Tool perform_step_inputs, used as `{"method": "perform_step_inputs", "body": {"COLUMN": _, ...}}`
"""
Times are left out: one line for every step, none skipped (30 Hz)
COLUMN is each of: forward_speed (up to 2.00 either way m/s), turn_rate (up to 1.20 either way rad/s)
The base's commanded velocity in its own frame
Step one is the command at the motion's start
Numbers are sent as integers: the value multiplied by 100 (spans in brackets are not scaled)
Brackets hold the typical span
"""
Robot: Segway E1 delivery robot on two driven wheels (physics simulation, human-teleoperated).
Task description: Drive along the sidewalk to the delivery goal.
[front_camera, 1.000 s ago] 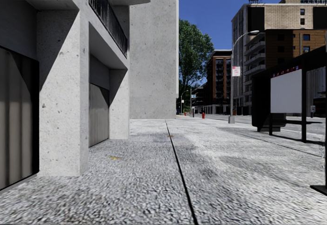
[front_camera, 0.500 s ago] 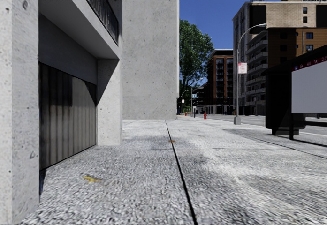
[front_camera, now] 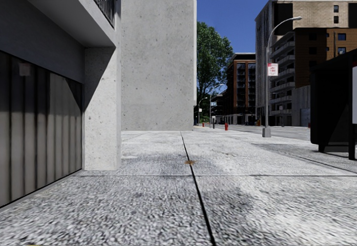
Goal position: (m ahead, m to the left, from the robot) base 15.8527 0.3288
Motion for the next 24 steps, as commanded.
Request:
{"method": "perform_step_inputs", "body": {"forward_speed": 200, "turn_rate": 0}}
{"method": "perform_step_inputs", "body": {"forward_speed": 200, "turn_rate": 0}}
{"method": "perform_step_inputs", "body": {"forward_speed": 200, "turn_rate": 0}}
{"method": "perform_step_inputs", "body": {"forward_speed": 200, "turn_rate": 0}}
{"method": "perform_step_inputs", "body": {"forward_speed": 200, "turn_rate": 0}}
{"method": "perform_step_inputs", "body": {"forward_speed": 200, "turn_rate": 0}}
{"method": "perform_step_inputs", "body": {"forward_speed": 200, "turn_rate": 0}}
{"method": "perform_step_inputs", "body": {"forward_speed": 200, "turn_rate": 0}}
{"method": "perform_step_inputs", "body": {"forward_speed": 200, "turn_rate": 0}}
{"method": "perform_step_inputs", "body": {"forward_speed": 200, "turn_rate": 0}}
{"method": "perform_step_inputs", "body": {"forward_speed": 200, "turn_rate": 0}}
{"method": "perform_step_inputs", "body": {"forward_speed": 200, "turn_rate": 0}}
{"method": "perform_step_inputs", "body": {"forward_speed": 200, "turn_rate": 0}}
{"method": "perform_step_inputs", "body": {"forward_speed": 200, "turn_rate": 0}}
{"method": "perform_step_inputs", "body": {"forward_speed": 200, "turn_rate": 0}}
{"method": "perform_step_inputs", "body": {"forward_speed": 200, "turn_rate": 0}}
{"method": "perform_step_inputs", "body": {"forward_speed": 200, "turn_rate": 0}}
{"method": "perform_step_inputs", "body": {"forward_speed": 200, "turn_rate": 0}}
{"method": "perform_step_inputs", "body": {"forward_speed": 200, "turn_rate": 0}}
{"method": "perform_step_inputs", "body": {"forward_speed": 200, "turn_rate": 0}}
{"method": "perform_step_inputs", "body": {"forward_speed": 200, "turn_rate": 0}}
{"method": "perform_step_inputs", "body": {"forward_speed": 200, "turn_rate": 0}}
{"method": "perform_step_inputs", "body": {"forward_speed": 200, "turn_rate": 0}}
{"method": "perform_step_inputs", "body": {"forward_speed": 200, "turn_rate": 0}}
